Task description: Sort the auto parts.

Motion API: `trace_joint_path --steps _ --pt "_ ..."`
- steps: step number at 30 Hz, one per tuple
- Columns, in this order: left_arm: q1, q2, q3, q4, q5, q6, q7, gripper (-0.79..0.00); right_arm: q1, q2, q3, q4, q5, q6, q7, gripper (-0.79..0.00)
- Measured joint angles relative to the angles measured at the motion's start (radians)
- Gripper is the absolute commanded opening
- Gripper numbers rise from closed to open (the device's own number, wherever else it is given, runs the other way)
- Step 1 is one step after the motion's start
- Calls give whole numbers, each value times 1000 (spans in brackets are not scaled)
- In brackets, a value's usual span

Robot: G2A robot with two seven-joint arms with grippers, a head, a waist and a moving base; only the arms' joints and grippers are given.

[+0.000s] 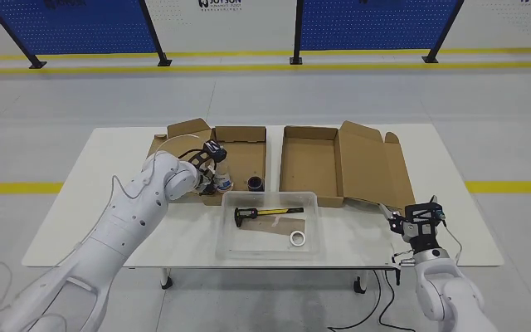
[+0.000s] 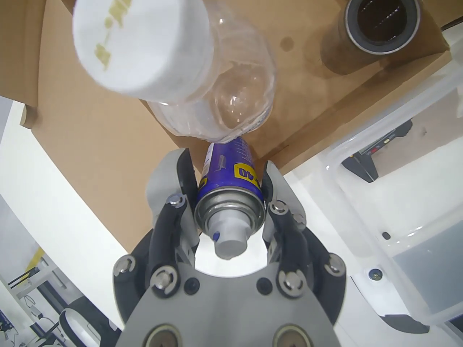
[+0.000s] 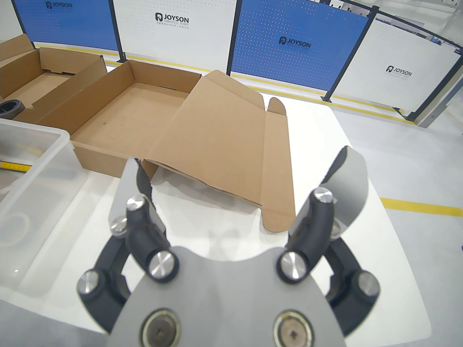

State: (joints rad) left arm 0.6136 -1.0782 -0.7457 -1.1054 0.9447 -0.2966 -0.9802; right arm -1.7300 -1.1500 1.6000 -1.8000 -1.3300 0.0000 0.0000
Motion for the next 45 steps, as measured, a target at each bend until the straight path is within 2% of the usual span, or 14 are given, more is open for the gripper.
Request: trace_joint_path --steps 4,24,37,45 --pt "-7 -8 3 19 3 -1 3 -785 0 0 0 0 0 0 0 0" --pt "-23 -37 4 56 16 -9 5 -616 0 0 0 0 0 0 0 0" --pt "-26 -52 1 75 26 -15 12 -557 0 0 0 0 0 0 0 0" --pt "-29 -60 -4 85 33 -20 11 -493 0 0 0 0 0 0 0 0"
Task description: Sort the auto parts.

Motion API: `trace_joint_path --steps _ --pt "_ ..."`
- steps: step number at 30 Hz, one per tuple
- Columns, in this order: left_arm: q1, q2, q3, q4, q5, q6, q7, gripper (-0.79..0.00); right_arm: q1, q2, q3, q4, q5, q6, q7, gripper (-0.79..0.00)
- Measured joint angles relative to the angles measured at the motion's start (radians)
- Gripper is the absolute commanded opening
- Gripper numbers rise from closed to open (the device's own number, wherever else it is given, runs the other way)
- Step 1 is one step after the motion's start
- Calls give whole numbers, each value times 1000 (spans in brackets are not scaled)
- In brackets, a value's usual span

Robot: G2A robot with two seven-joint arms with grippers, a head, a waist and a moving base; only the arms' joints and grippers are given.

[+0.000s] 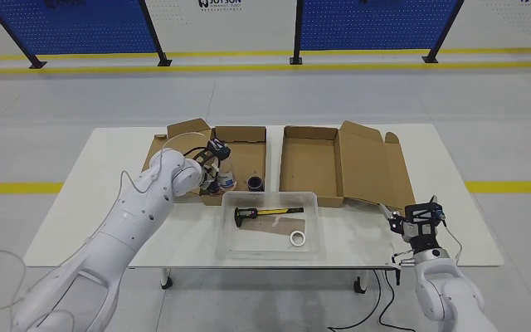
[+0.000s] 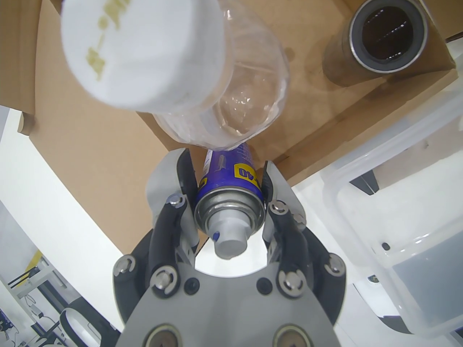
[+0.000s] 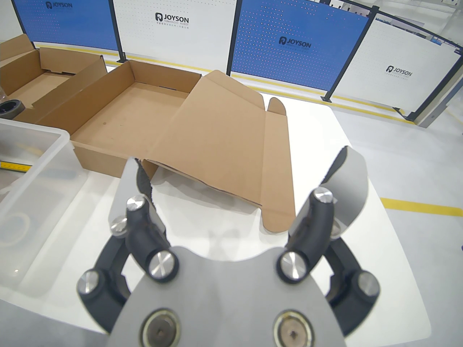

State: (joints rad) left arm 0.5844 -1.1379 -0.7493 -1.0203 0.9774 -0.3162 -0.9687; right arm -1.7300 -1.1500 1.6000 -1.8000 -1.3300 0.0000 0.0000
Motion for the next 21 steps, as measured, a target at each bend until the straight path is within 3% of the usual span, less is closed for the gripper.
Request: trace_joint_path --steps 4,8,18,19,21 --pt "0 -3 -4 5 4 -3 0 -449 0 0 0 0 0 0 0 0" --pt "0 -6 -7 9 7 -5 -2 -354 0 0 0 0 0 0 0 0" --pt "3 -11 -18 12 18 -11 0 -305 0 0 0 0 0 0 0 0" --pt "3 -11 -19 10 20 -10 0 -289 0 0 0 0 0 0 0 0" --pt "3 -11 -23 2 26 -4 1 -179 0 0 0 0 0 0 0 0"
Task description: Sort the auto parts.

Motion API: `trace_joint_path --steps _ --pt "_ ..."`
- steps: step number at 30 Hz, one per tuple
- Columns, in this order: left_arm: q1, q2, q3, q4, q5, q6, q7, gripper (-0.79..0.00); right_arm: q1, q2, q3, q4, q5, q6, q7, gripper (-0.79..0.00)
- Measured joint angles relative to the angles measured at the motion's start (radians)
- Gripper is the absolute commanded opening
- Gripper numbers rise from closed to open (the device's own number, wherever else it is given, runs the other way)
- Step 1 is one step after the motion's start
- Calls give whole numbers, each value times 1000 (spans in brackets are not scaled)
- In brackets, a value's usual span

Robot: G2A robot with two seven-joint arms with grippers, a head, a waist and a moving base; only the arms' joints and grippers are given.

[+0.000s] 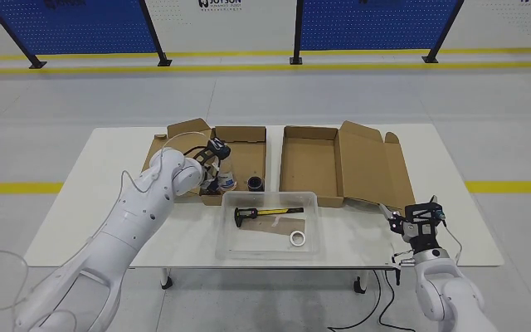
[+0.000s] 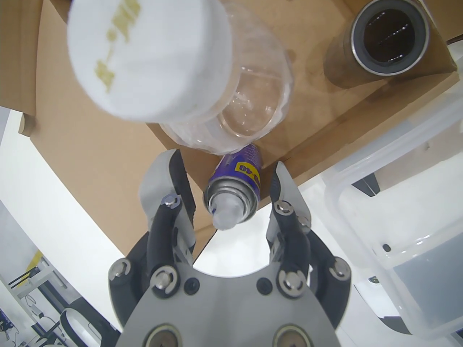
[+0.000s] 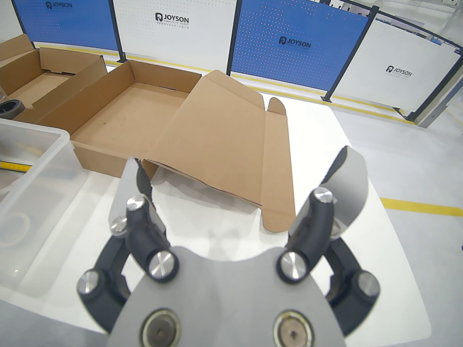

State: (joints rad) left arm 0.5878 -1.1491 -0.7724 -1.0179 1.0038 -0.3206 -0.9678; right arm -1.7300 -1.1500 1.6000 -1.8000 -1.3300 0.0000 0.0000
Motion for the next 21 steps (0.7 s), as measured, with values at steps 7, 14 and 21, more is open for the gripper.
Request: trace_joint_path --steps 7,14,21 --pt "25 16 -49 -84 29 34 -4 0 0 0 0 0 0 0 0 0" --pt "118 56 -150 -267 66 86 -36 0 0 0 0 0 0 0 0 0" --pt "282 101 -292 -540 106 156 -66 0 0 0 0 0 0 0 0 0"
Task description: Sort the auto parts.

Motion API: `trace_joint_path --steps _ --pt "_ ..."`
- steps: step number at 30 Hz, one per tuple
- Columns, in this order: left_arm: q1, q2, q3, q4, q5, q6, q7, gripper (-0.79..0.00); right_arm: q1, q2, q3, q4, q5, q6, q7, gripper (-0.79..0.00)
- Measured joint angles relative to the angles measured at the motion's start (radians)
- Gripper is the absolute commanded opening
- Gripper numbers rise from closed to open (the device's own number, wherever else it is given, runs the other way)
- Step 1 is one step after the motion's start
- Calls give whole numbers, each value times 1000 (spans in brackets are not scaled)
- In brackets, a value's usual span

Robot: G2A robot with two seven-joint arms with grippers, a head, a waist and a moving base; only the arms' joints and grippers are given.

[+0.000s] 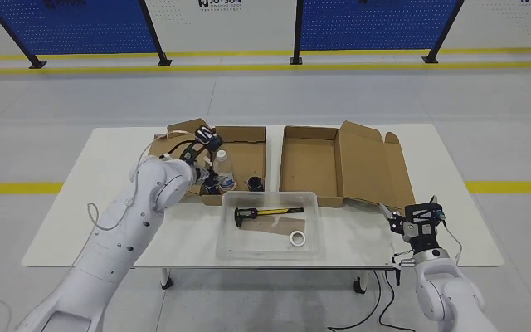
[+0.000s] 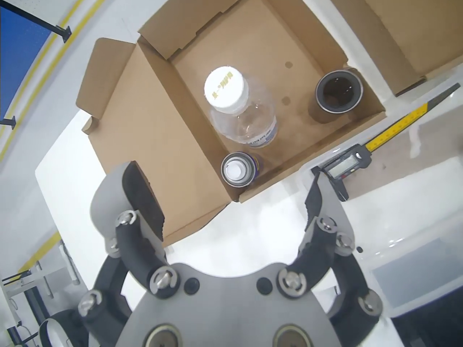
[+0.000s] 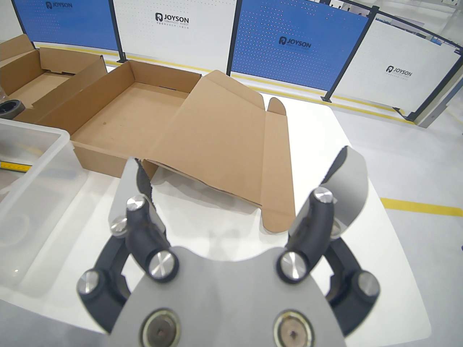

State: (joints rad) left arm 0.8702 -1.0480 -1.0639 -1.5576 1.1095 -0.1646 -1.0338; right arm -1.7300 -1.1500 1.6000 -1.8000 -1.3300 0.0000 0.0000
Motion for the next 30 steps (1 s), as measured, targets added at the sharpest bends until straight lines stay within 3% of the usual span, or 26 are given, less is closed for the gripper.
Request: trace_joint_path --steps 7,13,22,30 --pt "241 35 -170 -285 28 92 66 0 0 0 0 0 0 0 0 0" --pt "466 52 -294 -458 43 142 152 0 0 0 0 0 0 0 0 0" --pt "719 55 -428 -541 49 238 334 0 0 0 0 0 0 0 0 0" --pt "832 50 -530 -565 33 294 420 0 0 0 0 0 0 0 0 0"
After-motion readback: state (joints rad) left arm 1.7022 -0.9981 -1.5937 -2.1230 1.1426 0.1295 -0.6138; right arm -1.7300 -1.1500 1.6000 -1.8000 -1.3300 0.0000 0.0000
